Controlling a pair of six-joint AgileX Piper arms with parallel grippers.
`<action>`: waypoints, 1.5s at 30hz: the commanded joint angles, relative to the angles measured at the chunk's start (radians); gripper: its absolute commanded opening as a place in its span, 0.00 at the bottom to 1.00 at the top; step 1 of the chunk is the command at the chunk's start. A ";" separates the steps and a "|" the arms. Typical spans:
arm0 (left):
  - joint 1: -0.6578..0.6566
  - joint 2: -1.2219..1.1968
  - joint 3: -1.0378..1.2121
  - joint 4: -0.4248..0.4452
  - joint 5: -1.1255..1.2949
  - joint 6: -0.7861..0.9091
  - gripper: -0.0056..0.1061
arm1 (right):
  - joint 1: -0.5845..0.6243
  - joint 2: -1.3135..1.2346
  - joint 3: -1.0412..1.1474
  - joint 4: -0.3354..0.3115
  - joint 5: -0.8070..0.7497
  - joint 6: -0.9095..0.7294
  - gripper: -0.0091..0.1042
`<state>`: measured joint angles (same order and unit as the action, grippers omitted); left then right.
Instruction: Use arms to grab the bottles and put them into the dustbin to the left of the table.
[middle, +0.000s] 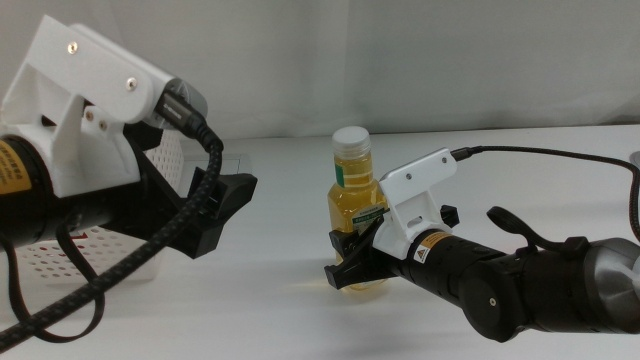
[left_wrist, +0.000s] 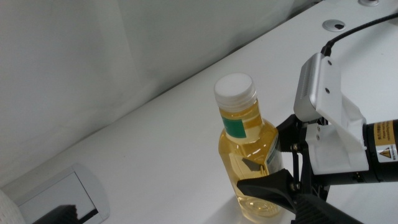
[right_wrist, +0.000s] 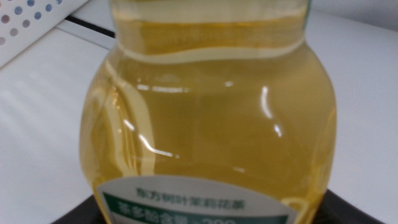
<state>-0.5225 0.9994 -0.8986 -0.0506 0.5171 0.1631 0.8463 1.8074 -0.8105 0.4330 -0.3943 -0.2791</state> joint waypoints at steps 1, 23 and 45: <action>-0.005 -0.008 0.004 -0.009 0.006 0.001 0.87 | 0.004 -0.014 -0.004 0.023 -0.114 -0.036 0.06; -0.005 -0.008 0.004 -0.009 0.020 0.001 0.87 | 0.004 0.027 -0.004 0.053 0.051 -0.013 0.99; -0.005 -0.008 0.004 -0.009 0.009 0.001 0.87 | -0.063 -0.251 -0.004 0.048 0.451 -0.148 0.99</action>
<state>-0.5225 0.9994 -0.8986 -0.0506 0.5362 0.1631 0.8069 1.5911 -0.8123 0.4887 0.0000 -0.4124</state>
